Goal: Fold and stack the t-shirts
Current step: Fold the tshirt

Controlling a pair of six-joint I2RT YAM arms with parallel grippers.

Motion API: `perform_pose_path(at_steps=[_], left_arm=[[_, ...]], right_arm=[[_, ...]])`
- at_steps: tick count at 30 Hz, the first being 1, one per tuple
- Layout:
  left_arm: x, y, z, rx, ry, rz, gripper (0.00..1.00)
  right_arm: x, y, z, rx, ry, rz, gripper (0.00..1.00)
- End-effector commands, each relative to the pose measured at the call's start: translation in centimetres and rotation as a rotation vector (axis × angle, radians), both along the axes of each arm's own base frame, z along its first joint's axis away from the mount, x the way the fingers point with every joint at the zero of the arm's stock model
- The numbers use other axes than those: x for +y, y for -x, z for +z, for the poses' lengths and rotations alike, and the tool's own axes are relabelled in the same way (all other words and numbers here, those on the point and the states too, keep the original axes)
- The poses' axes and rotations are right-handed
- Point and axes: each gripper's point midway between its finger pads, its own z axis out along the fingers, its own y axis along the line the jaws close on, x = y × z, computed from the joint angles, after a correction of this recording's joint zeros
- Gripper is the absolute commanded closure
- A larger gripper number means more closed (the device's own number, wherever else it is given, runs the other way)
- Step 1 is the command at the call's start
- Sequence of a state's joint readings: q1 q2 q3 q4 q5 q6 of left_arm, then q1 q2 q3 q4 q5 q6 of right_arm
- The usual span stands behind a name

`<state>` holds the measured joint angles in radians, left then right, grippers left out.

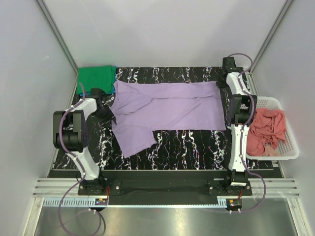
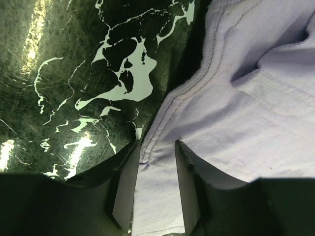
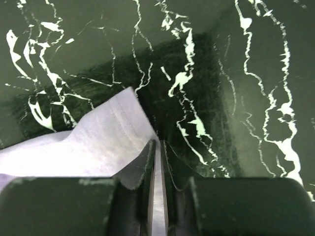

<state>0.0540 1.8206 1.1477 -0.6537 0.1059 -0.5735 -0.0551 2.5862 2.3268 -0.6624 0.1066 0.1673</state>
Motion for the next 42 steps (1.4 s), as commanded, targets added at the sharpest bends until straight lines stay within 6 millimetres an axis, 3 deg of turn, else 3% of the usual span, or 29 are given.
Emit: perform_pose_path(at_steps=[1,4,7,10,13,14,17,18,20,21,24,27,28,32,35,40,42], left_arm=[[2.4,2.6,-2.8,0.116,-0.103,-0.009,0.58],[2.2,2.0,-1.4,0.085,-0.085,-0.026,0.57],[1.9,0.1,2.3,-0.005,-0.069,-0.037,0.55],[0.7,-3.2,6.8,-0.164,0.003,-0.068,0.50],[-1.1,-6.5,9.7,-0.314,0.095,-0.113,0.47],[-1.5,-7.3,10.2,-0.345,0.114,-0.128,0.47],[-2.1,-8.7,9.5,-0.340,0.151,-0.156,0.47],[-2.0,-8.9,9.2,-0.334,0.150,-0.157,0.47],[-1.9,-9.3,8.4,-0.322,0.147,-0.160,0.47],[-1.9,-9.4,8.1,-0.319,0.150,-0.161,0.47],[-2.1,-9.9,7.0,-0.323,0.162,-0.166,0.47],[-1.9,-10.2,5.7,-0.299,0.153,-0.162,0.47],[-1.9,-10.2,5.5,-0.291,0.152,-0.160,0.47],[-2.1,-10.5,4.3,-0.272,0.168,-0.160,0.47],[-2.4,-10.8,3.7,-0.264,0.178,-0.164,0.48],[-3.3,-11.3,3.7,-0.286,0.194,-0.186,0.51],[-3.7,-11.5,4.0,-0.304,0.218,-0.184,0.61]], right_arm=[[-1.1,-1.2,1.0,-0.034,0.048,0.001,0.84],[0.7,-1.5,2.9,-0.066,-0.050,0.065,0.77],[2.2,-0.8,8.8,-0.126,-0.122,0.079,0.73],[3.1,1.1,11.6,-0.116,-0.184,0.059,0.70],[3.8,3.1,11.8,-0.071,-0.229,0.038,0.68],[5.0,3.6,11.7,-0.058,-0.285,0.054,0.68],[8.2,5.3,11.2,-0.012,-0.323,0.119,0.68],[11.6,5.8,11.3,-0.005,-0.323,0.185,0.68],[15.2,6.8,11.9,-0.012,-0.366,0.251,0.64],[18.4,7.0,12.5,-0.036,-0.383,0.304,0.62],[23.3,8.1,12.9,-0.039,-0.437,0.346,0.58],[27.3,8.4,13.7,-0.066,-0.510,0.389,0.50],[29.4,9.0,13.6,-0.062,-0.521,0.426,0.50],[34.5,9.8,13.0,-0.046,-0.644,0.479,0.50],[37.1,10.2,11.4,-0.033,-0.653,0.519,0.49],[39.1,10.5,10.8,-0.027,-0.681,0.551,0.49],[39.4,10.6,10.8,-0.030,-0.685,0.561,0.49]])
